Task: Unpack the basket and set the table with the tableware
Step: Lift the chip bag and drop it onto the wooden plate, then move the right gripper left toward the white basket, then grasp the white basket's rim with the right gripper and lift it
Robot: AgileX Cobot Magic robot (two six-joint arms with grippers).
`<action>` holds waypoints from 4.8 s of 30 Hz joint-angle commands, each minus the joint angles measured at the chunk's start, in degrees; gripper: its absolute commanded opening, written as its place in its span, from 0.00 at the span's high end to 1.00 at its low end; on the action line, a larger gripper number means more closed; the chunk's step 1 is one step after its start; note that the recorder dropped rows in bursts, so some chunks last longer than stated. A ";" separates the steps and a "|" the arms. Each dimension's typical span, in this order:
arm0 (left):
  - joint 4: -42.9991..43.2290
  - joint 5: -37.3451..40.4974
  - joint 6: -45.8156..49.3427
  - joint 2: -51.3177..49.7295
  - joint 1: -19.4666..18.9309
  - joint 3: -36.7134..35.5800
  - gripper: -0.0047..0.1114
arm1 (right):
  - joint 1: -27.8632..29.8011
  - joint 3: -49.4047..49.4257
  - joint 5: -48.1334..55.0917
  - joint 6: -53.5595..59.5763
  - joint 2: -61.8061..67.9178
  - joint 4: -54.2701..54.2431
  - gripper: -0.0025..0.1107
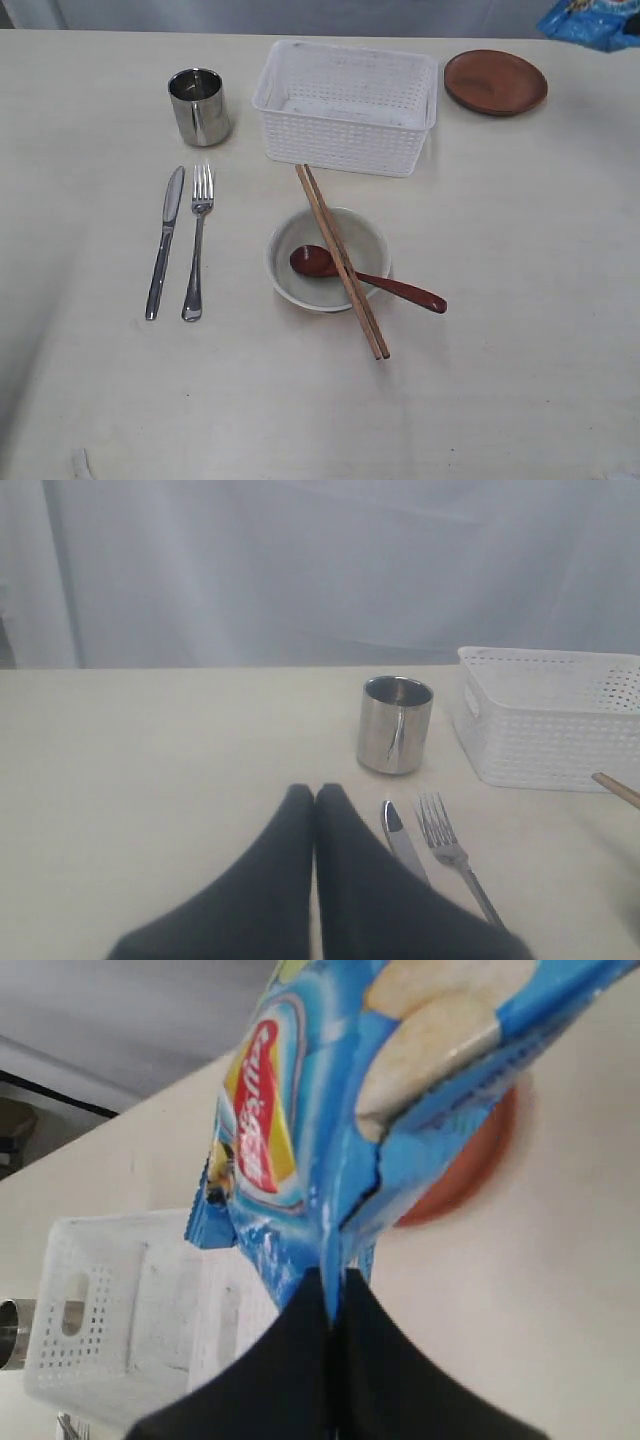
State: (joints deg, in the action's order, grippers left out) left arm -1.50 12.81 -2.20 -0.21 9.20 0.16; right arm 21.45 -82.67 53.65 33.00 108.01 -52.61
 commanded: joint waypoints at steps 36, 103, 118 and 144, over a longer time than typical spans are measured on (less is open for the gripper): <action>-0.24 -0.61 0.02 0.21 0.06 -0.16 0.96 | -9.11 -15.86 -6.18 3.27 26.29 -6.59 0.46; -0.24 -0.61 0.02 0.21 0.06 -0.16 0.96 | -29.14 -55.19 5.76 21.51 27.98 27.06 0.98; -0.24 -0.61 0.02 0.21 0.06 -0.16 0.96 | -7.07 -55.19 7.71 11.85 20.43 19.69 0.98; -0.24 -0.61 0.02 0.21 0.06 -0.16 0.96 | 11.68 -55.19 9.24 5.53 43.51 9.20 0.98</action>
State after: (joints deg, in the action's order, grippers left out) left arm -1.50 12.81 -2.20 -0.21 9.20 0.16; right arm 33.56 -137.47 62.15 38.59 150.45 -42.74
